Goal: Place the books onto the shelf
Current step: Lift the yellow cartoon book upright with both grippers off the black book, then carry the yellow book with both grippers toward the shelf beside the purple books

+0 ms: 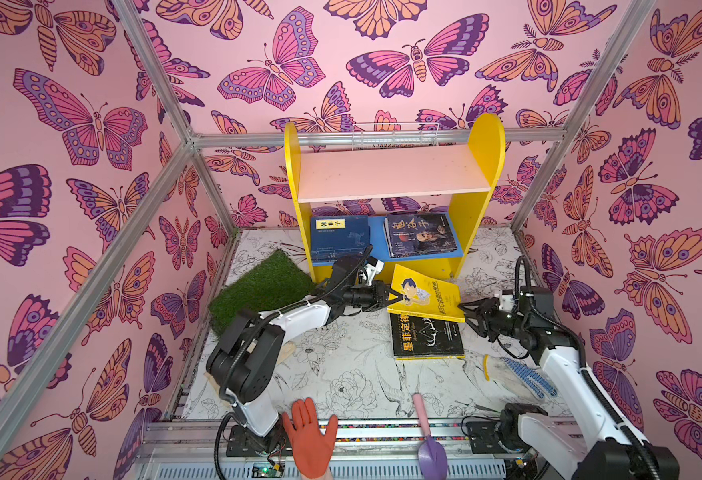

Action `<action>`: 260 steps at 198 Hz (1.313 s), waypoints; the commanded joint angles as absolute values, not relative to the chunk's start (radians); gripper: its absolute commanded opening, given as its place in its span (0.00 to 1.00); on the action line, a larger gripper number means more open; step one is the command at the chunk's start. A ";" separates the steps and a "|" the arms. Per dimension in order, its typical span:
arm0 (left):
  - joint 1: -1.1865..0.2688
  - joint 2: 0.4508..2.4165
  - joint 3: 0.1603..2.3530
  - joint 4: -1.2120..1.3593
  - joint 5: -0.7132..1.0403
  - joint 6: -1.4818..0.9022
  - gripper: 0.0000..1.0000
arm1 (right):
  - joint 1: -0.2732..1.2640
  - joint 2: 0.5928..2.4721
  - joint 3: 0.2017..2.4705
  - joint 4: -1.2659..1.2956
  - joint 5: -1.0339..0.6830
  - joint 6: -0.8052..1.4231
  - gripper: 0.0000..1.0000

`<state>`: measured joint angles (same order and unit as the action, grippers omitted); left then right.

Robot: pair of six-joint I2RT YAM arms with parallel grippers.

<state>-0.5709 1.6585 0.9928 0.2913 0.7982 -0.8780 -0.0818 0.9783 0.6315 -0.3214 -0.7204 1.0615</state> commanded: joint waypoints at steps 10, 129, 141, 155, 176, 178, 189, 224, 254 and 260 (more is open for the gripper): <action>-0.572 1.490 0.953 0.387 0.810 -0.838 0.00 | -0.122 0.969 0.685 -0.344 -0.775 0.987 0.59; -0.542 1.495 0.934 0.795 0.757 -1.041 0.00 | -0.065 0.851 0.566 0.181 -0.939 1.331 0.72; -0.543 1.502 0.937 0.796 0.758 -1.045 0.00 | -0.032 0.862 0.568 0.228 -0.914 1.351 0.71; -0.542 1.502 0.930 0.796 0.748 -1.042 0.00 | 0.013 0.886 0.583 0.275 -0.892 1.364 0.71; -0.542 1.501 0.921 0.772 0.732 -1.024 0.00 | 0.065 0.928 0.624 0.312 -0.888 1.365 0.69; -0.542 1.500 0.919 0.771 0.730 -1.022 0.00 | 0.068 0.931 0.627 0.313 -0.886 1.366 0.68; -0.543 1.499 0.909 0.766 0.714 -1.015 0.00 | 0.083 0.943 0.640 0.327 -0.874 1.373 0.66; -0.543 1.489 0.874 0.731 0.649 -0.977 0.00 | 0.087 0.923 0.647 0.349 -0.791 1.424 0.63; -0.543 1.479 0.850 0.683 0.603 -0.944 0.00 | 0.086 0.910 0.660 0.312 -0.760 1.418 0.61; -0.542 1.478 0.846 0.678 0.599 -0.939 0.00 | 0.086 0.908 0.663 0.298 -0.752 1.409 0.61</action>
<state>-0.5453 1.5078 0.8608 0.6487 0.6483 -0.9951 0.0803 0.9310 0.6159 0.2855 -0.8043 1.3975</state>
